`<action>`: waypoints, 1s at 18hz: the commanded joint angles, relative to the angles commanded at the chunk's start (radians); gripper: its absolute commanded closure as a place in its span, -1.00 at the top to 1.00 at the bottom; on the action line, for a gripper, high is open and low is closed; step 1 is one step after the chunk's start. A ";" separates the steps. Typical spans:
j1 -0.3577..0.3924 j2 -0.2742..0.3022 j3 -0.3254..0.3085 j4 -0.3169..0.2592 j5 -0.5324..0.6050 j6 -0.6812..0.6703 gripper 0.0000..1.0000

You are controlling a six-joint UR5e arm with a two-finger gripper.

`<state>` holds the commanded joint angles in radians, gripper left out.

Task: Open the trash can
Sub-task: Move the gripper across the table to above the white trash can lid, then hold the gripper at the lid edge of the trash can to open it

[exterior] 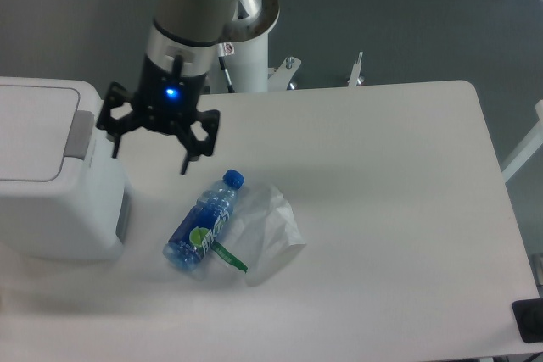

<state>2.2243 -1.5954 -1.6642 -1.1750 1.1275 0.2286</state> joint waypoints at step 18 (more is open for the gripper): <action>-0.005 -0.015 -0.009 0.003 -0.009 -0.028 1.00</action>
<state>2.2197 -1.6107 -1.6736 -1.1720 1.1183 0.2010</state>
